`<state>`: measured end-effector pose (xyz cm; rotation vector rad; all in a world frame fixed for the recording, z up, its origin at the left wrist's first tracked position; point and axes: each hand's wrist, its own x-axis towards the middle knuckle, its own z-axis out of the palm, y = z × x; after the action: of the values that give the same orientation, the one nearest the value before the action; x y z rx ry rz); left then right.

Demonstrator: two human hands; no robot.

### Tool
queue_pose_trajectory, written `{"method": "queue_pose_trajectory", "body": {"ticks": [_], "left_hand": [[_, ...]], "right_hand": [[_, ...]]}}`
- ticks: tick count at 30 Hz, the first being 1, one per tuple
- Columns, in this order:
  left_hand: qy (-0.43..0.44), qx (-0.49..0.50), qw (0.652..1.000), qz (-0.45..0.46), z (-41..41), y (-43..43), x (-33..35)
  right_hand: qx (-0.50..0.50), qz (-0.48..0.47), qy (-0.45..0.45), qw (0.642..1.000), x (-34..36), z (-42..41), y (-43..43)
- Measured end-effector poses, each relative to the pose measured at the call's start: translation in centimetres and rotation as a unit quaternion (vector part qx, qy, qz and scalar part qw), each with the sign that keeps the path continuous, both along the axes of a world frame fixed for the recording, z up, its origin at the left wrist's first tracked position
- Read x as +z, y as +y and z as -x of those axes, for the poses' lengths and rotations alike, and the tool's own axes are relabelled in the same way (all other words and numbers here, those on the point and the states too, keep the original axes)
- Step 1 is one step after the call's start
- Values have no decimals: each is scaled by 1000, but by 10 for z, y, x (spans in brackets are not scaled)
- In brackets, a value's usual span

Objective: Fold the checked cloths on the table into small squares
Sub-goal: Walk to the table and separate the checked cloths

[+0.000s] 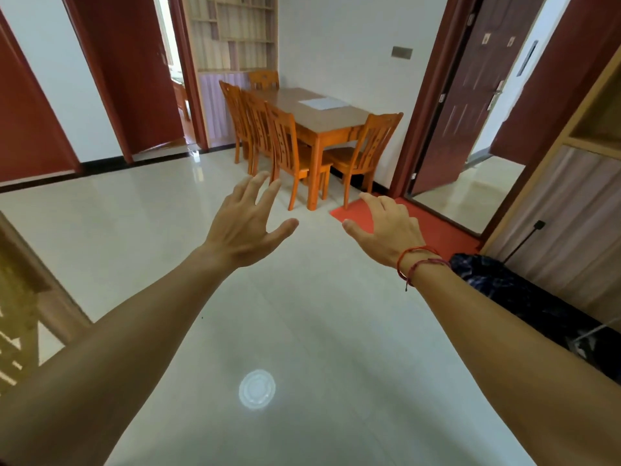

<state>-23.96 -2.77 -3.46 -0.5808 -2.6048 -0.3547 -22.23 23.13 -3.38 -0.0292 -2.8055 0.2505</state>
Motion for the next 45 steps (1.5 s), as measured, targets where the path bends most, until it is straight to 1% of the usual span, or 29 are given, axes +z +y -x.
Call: {"method": "queue_pose_trajectory", "body": {"ticks": [10,21,29,37,45], "left_hand": [[-11,5,1000,13,158,19,-10],[-35,35,999,5,368,81,-22],[-56,54,997,5,499,112,-28],[-57,50,997,7,629,109,-47],[-41,36,998,9,802,88,-50]], "right_hand": [[-6,25,-21,999,-13,150,22],[27,38,-28,998,-29,383,87],[41,54,-57,996,-38,520,114],[52,50,-57,996,-53,648,113],[41,65,-75,994,-50,798,97]]}}
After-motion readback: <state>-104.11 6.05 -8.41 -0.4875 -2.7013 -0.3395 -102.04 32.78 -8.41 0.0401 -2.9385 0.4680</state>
